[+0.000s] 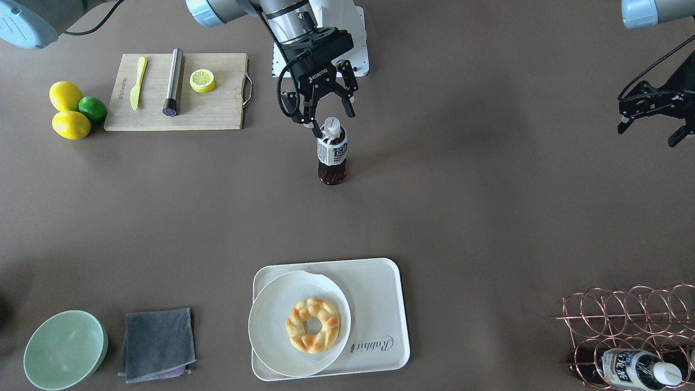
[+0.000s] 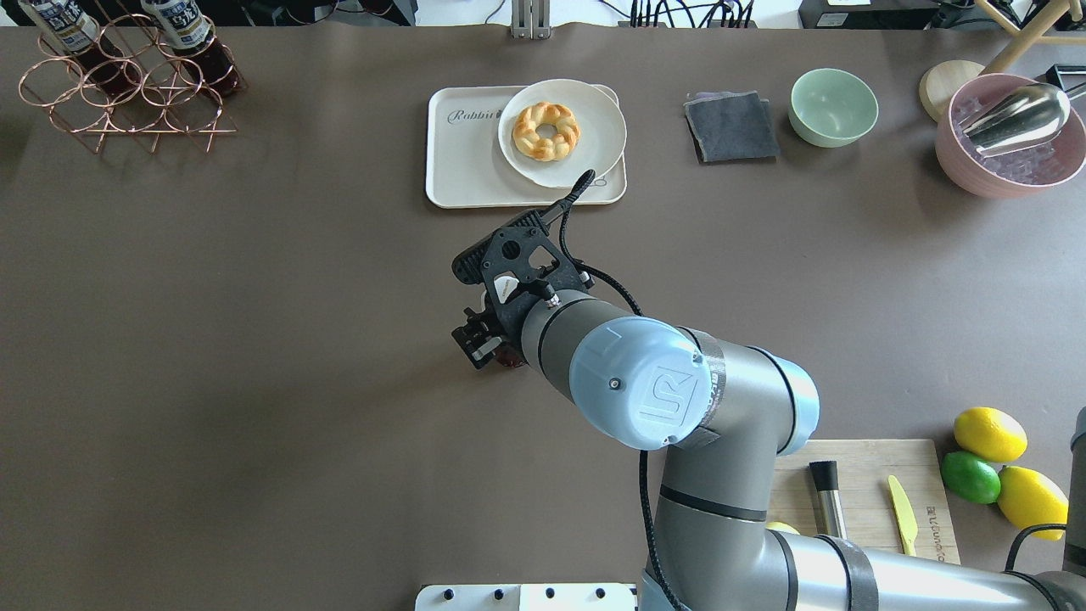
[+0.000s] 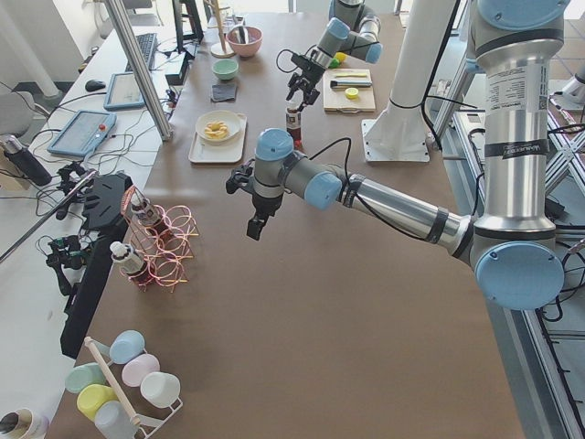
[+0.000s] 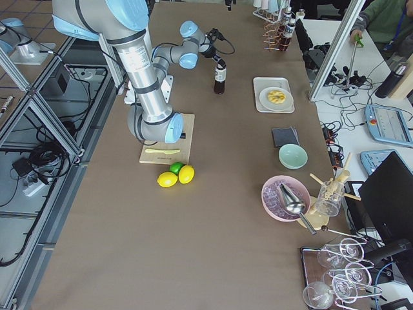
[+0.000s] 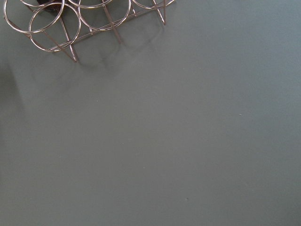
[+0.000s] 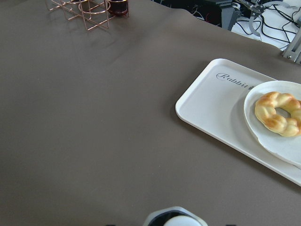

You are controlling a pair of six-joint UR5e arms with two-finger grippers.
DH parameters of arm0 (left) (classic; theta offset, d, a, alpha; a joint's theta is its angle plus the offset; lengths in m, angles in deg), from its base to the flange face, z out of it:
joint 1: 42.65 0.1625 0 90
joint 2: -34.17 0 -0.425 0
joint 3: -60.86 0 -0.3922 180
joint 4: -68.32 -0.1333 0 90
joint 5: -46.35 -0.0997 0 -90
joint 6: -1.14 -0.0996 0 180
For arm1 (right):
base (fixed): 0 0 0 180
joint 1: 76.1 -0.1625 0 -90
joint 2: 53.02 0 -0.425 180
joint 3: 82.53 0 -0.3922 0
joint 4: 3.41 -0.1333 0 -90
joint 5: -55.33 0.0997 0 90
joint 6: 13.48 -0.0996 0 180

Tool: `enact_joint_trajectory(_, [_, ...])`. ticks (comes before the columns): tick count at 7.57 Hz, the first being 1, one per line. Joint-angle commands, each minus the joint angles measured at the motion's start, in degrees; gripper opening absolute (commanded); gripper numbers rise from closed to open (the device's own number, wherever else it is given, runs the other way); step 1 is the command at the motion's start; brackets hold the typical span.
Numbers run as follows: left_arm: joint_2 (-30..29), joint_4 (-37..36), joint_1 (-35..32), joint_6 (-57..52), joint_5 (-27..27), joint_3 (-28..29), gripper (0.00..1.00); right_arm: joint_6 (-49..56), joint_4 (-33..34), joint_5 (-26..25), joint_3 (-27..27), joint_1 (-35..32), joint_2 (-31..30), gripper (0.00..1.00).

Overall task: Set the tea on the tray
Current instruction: 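Close the right gripper around the standing tea bottle, then lift the bottle with the right gripper and lower it onto the tray beside the plate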

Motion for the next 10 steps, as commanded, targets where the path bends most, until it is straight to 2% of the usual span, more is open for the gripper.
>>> enact_joint_trajectory(1, [-0.08,0.00,0.00,0.05,0.09,0.00,0.98,0.44,-0.06,0.04,-0.07,-0.31,-0.02,0.65])
enact_joint_trajectory(2, [-0.08,0.00,0.00,0.05,0.09,-0.09,0.98,0.44,-0.14,0.13,-0.16,-0.49,-0.02,0.30])
enact_joint_trajectory(3, [-0.08,0.08,0.00,0.14,0.09,-0.26,0.98,-0.17,-0.23,0.04,-0.24,-0.49,-0.02,0.00])
enact_joint_trajectory(6, [-0.08,0.00,0.00,0.14,0.09,-0.35,0.98,-1.93,-0.14,0.04,-0.33,-1.01,0.50,0.00])
enact_joint_trajectory(8, [0.09,-0.27,0.00,0.40,0.27,-0.70,0.98,-2.02,0.47,0.65,-0.16,-3.82,2.95,0.00])
enact_joint_trajectory(9, [0.26,-1.23,-2.44,0.49,0.62,0.25,0.98,-2.02,0.47,2.40,0.02,-5.14,3.14,0.00])
enact_joint_trajectory(10, [1.31,-3.58,-6.90,0.05,4.54,2.09,0.98,-2.02,0.47,4.24,0.72,-6.63,3.92,0.00])
